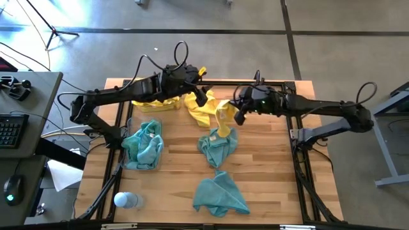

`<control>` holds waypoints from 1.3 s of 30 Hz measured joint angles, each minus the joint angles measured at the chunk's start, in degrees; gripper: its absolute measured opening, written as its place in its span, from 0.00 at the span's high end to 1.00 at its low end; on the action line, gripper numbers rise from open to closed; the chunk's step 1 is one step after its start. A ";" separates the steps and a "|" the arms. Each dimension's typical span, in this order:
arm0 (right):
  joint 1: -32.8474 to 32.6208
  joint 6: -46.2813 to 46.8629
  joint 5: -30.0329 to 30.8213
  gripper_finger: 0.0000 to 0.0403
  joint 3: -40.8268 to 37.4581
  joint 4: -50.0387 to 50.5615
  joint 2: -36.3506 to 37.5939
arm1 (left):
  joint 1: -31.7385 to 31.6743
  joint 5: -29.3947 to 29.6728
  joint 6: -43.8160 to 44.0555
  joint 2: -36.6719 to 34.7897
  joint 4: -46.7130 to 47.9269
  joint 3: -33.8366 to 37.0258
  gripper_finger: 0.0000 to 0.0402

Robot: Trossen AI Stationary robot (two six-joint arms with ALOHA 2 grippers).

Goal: Sort microfiber towel by color & place in baskets
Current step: Put the yellow microfiber cloth into the top transparent bin

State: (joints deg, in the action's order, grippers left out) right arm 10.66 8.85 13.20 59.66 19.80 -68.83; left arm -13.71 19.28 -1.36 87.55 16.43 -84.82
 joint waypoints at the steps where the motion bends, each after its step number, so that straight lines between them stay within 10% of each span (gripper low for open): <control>1: 0.49 -0.63 -0.01 1.00 0.00 -0.67 -0.53 | -0.15 0.45 -0.85 0.26 -0.05 0.00 0.32; 21: 10.41 -15.39 -10.57 1.00 10.20 13.61 -1.30 | 3.14 -11.74 -2.20 14.98 -19.53 0.11 0.32; 29: 10.25 -17.96 -24.32 1.00 15.91 13.40 -1.19 | 5.61 -2.94 -4.42 19.01 -19.15 0.15 0.32; 39: 10.75 -20.26 -22.46 1.00 19.23 14.02 -1.26 | 5.11 -2.01 -4.33 18.32 -18.97 0.11 0.41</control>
State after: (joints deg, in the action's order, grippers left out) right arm 21.41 -11.40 -9.25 78.89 33.82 -70.08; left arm -8.60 17.27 -5.69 105.88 -2.53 -84.71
